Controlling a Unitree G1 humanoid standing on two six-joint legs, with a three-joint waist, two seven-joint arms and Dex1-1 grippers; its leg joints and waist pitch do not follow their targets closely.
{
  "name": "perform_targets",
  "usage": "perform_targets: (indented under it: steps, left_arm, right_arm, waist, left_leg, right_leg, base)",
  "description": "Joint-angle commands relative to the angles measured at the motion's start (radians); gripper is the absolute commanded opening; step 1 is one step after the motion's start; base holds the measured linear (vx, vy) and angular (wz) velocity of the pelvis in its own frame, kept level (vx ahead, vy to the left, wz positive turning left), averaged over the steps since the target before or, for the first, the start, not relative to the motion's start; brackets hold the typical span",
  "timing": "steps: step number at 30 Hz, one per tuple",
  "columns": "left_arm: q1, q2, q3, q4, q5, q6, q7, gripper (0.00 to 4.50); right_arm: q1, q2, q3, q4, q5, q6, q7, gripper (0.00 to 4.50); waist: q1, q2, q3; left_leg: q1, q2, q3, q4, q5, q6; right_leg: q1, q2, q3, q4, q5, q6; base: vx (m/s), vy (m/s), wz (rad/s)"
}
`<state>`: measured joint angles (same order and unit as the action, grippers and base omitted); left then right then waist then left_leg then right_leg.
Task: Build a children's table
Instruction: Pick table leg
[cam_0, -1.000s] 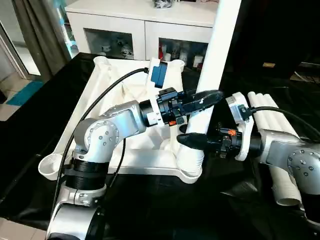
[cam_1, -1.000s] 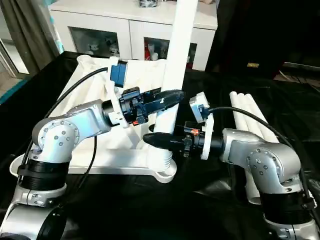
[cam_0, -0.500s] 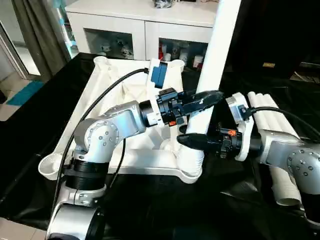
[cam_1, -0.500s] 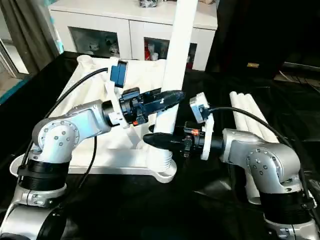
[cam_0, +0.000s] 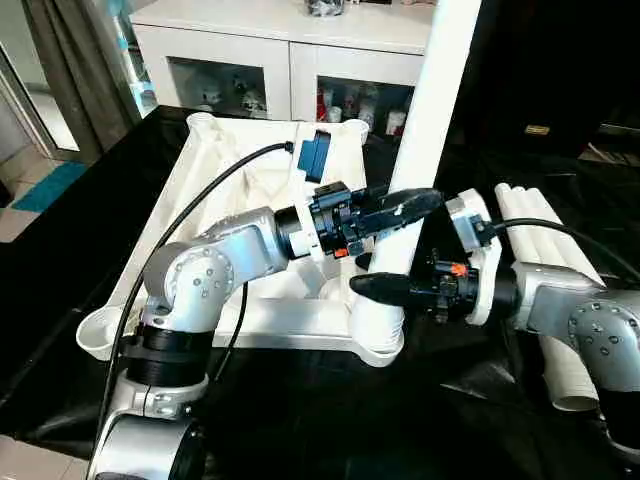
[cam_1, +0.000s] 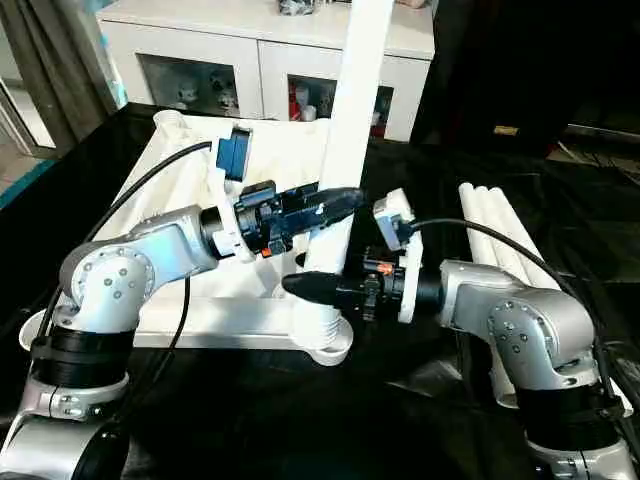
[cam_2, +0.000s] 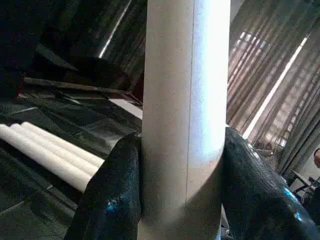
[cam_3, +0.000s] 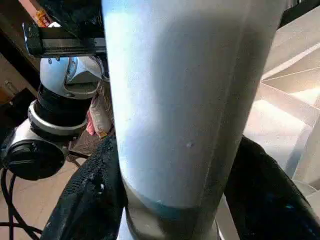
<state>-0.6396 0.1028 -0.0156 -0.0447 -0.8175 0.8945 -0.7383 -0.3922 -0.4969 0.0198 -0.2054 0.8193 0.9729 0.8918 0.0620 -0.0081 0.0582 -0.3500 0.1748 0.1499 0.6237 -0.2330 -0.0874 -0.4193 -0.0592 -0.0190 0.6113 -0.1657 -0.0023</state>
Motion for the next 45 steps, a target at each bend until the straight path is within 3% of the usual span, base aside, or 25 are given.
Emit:
perform_targets:
  steps: [1,17,24,34,35,36,39,42,45]
  left_arm:
    - [-0.009,-0.01,-0.022,-0.046,-0.04,0.014,-0.041,1.87]
    - [-0.011,-0.006,-0.025,-0.036,-0.023,-0.004,-0.042,1.87]
    - [-0.013,-0.004,-0.022,-0.035,-0.024,-0.006,-0.044,1.87]
    - [-0.012,0.0,-0.02,-0.039,-0.018,-0.014,-0.039,1.87]
    - [-0.017,-0.012,0.001,-0.026,-0.046,0.017,-0.016,2.43]
    - [-0.019,-0.016,0.012,-0.025,-0.057,0.023,-0.012,2.57]
    - [-0.013,-0.02,0.024,-0.03,-0.066,0.013,-0.014,2.64]
    - [0.01,-0.043,0.042,-0.046,-0.027,-0.097,-0.006,2.93]
    - [0.017,-0.111,0.136,-0.036,-0.139,-0.109,0.025,3.04]
  right_arm:
    - [0.005,-0.014,-0.002,0.009,-0.027,-0.001,-0.023,2.65]
    - [0.012,-0.009,-0.001,-0.007,0.011,0.02,-0.007,2.65]
    - [0.014,-0.008,-0.001,-0.006,0.021,0.032,-0.006,2.01]
    - [0.017,-0.006,0.0,0.0,0.014,0.026,-0.015,1.91]
    - [0.018,-0.005,-0.001,0.0,0.013,0.021,-0.016,1.91]
    - [0.021,-0.002,-0.003,0.0,0.01,0.011,-0.018,1.91]
    - [0.026,0.006,-0.008,0.004,0.003,-0.011,-0.022,1.91]
    - [0.028,0.034,-0.027,0.015,0.004,-0.041,-0.036,1.91]
    - [0.028,0.062,-0.042,0.02,0.016,-0.058,-0.044,1.91]
  waist:
    - [0.005,-0.021,-0.072]
    - [0.005,-0.023,-0.074]
    - [0.005,-0.023,-0.074]
    - [0.006,-0.022,-0.074]
    - [0.006,-0.021,-0.074]
    - [0.006,-0.022,-0.074]
    - [0.008,-0.023,-0.074]
    - [0.007,-0.021,-0.073]
    - [0.007,-0.018,-0.073]
  left_leg:
    - [-0.013,0.025,0.007,-0.065,0.027,0.081]
    - [-0.014,0.024,0.007,-0.063,0.035,0.084]
    - [-0.015,0.025,0.007,-0.063,0.039,0.085]
    - [-0.015,0.024,0.007,-0.063,0.036,0.081]
    - [-0.014,0.025,0.007,-0.063,0.033,0.08]
    - [-0.014,0.024,0.007,-0.063,0.034,0.078]
    - [-0.015,0.025,0.007,-0.063,0.033,0.077]
    - [-0.018,0.025,0.006,-0.064,0.033,0.082]
    - [-0.019,0.024,0.007,-0.063,0.025,0.077]
  right_leg:
    - [0.075,-0.052,0.028,-0.057,-0.167,-0.225]
    - [0.075,-0.052,0.029,-0.056,-0.155,-0.225]
    - [0.075,-0.052,0.029,-0.055,-0.152,-0.225]
    - [0.076,-0.052,0.029,-0.055,-0.155,-0.224]
    - [0.075,-0.052,0.028,-0.056,-0.159,-0.224]
    - [0.075,-0.052,0.028,-0.054,-0.155,-0.226]
    - [0.075,-0.053,0.028,-0.055,-0.157,-0.227]
    - [0.076,-0.054,0.028,-0.058,-0.152,-0.227]
    - [0.078,-0.055,0.028,-0.057,-0.149,-0.239]
  base:
    - [0.0,0.0,0.0]
    - [0.0,0.0,0.0]
    - [0.0,0.0,0.0]
    - [0.0,0.0,0.0]
    - [0.0,0.0,0.0]
    - [0.0,0.0,0.0]
    - [0.0,0.0,0.0]
    - [0.0,0.0,0.0]
    - [0.0,0.0,0.0]
